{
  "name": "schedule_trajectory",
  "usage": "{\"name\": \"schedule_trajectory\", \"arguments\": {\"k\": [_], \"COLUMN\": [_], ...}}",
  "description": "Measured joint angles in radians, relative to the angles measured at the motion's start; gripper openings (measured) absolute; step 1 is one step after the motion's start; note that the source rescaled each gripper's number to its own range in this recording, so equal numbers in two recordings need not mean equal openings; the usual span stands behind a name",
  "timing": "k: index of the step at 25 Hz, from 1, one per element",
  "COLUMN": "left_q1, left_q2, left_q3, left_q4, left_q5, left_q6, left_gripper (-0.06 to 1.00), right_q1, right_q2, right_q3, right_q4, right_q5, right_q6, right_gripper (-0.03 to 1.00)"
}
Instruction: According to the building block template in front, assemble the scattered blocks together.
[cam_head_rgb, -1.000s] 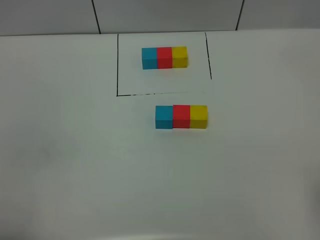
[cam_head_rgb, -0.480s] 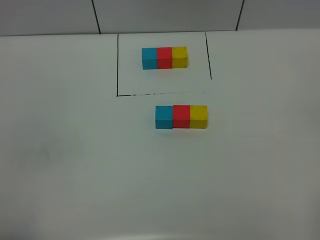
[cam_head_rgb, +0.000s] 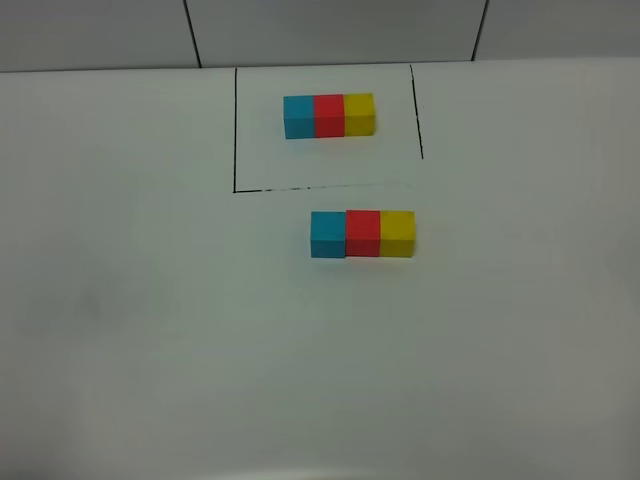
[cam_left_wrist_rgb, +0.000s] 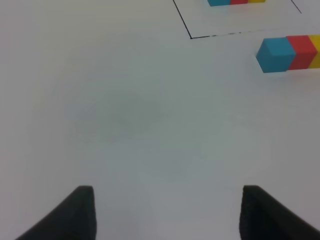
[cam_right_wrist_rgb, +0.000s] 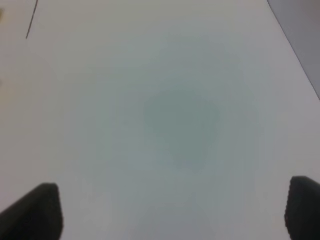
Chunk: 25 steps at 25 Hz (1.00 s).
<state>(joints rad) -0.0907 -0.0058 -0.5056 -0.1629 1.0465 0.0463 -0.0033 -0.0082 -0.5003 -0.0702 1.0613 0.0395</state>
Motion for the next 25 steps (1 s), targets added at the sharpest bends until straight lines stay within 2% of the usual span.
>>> {"name": "schedule_trajectory", "arguments": {"k": [8, 25], "left_q1": [0.0, 0.0], "left_q2": [0.0, 0.0], "left_q3": [0.0, 0.0], "left_q4": [0.0, 0.0], "left_q5": [0.0, 0.0], "left_q6": [0.0, 0.0], "left_gripper": [0.37, 0.37], "right_q1": [0.0, 0.013], "right_q2": [0.0, 0.0], "right_q3": [0.01, 0.01], "right_q4": [0.006, 0.006], "right_q5": [-0.001, -0.001], "right_q6": [0.0, 0.0], "right_gripper": [0.69, 0.68]}}
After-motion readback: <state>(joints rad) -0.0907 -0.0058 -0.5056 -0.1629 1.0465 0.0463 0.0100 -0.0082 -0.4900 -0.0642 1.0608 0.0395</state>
